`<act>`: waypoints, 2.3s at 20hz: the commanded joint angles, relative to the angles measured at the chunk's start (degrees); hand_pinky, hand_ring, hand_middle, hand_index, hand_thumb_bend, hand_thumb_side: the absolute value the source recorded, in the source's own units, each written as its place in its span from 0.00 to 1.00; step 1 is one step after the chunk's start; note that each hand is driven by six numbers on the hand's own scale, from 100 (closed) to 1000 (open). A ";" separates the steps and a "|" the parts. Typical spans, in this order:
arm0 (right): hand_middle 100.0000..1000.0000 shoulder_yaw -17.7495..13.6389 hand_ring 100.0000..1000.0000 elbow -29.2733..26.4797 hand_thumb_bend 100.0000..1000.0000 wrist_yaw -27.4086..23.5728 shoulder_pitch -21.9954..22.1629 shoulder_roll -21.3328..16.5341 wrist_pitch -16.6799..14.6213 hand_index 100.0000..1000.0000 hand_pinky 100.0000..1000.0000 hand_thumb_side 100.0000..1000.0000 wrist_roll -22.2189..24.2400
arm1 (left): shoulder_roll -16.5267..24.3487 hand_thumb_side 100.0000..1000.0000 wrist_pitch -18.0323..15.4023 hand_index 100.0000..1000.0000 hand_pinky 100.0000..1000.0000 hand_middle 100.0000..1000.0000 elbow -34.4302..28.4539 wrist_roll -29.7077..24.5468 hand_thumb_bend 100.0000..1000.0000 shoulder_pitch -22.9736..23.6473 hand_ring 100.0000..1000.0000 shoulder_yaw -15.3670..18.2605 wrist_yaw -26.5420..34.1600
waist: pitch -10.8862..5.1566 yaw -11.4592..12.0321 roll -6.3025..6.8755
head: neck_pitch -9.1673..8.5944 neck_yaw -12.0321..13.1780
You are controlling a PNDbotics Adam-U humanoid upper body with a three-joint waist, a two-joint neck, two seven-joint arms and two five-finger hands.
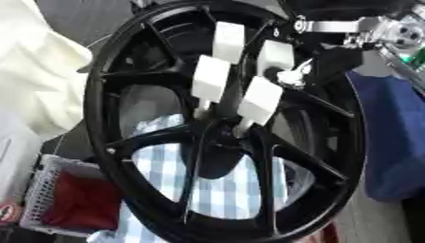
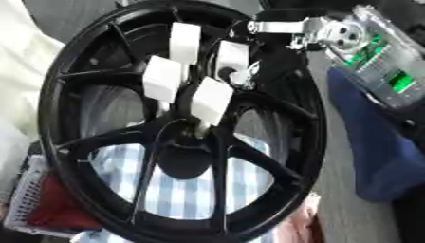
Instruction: Pull the pin out of the wheel hub.
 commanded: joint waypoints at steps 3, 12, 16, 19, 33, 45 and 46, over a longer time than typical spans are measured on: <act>0.56 -1.53 0.73 0.45 0.08 0.12 -0.70 -1.19 0.29 0.76 0.79 0.37 -0.34 | 0.31 0.78 -0.18 0.72 0.64 0.66 -0.85 -0.15 0.00 -0.74 0.77 0.08 -0.10 | -0.86 -0.18 0.73 | 0.04 0.06; 0.39 -3.29 0.61 -1.39 0.00 -13.56 -0.27 -2.08 5.10 0.48 0.76 0.38 -13.06 | 0.34 0.78 -0.17 0.72 0.65 0.66 -0.78 -0.11 0.00 -0.77 0.77 0.12 0.00 | -1.01 -0.18 0.92 | 0.14 0.06; 0.38 -6.64 0.60 -3.77 0.00 -18.55 0.23 -4.73 6.87 0.47 0.76 0.35 -16.17 | 0.40 0.77 -0.22 0.72 0.65 0.66 -0.75 -0.10 0.00 -0.70 0.77 0.17 -0.02 | -1.13 -0.44 1.13 | 0.16 0.02; 0.37 -11.71 0.59 -5.68 0.00 -21.28 2.83 -8.10 7.09 0.46 0.76 0.34 -19.24 | 0.51 0.77 -0.33 0.72 0.65 0.66 -0.80 0.11 0.00 -0.50 0.77 0.43 -0.10 | -1.11 -0.99 1.54 | 0.11 0.21; 0.56 -37.38 0.68 -7.26 0.00 -21.29 35.39 -8.74 1.26 0.65 0.78 0.38 -44.17 | 0.48 0.77 -0.95 0.72 0.65 0.67 -1.33 1.50 0.00 -0.61 0.78 1.65 -0.33 | 0.71 -3.70 4.76 | -1.56 2.46; 0.80 -43.65 0.80 -5.14 0.00 -13.43 44.43 3.37 1.10 0.80 0.81 0.66 -51.52 | 0.21 0.76 -1.11 0.72 0.65 0.67 -1.35 1.67 0.00 -0.65 0.78 1.83 -0.32 | 0.18 -4.56 6.07 | -1.76 3.74; 0.80 -43.54 0.80 -5.54 0.00 -14.01 44.18 3.49 0.82 0.80 0.81 0.65 -52.40 | 0.17 0.76 -1.13 0.72 0.65 0.67 -1.35 1.67 0.00 -0.65 0.78 1.82 -0.27 | 0.04 -4.53 6.11 | -1.81 3.72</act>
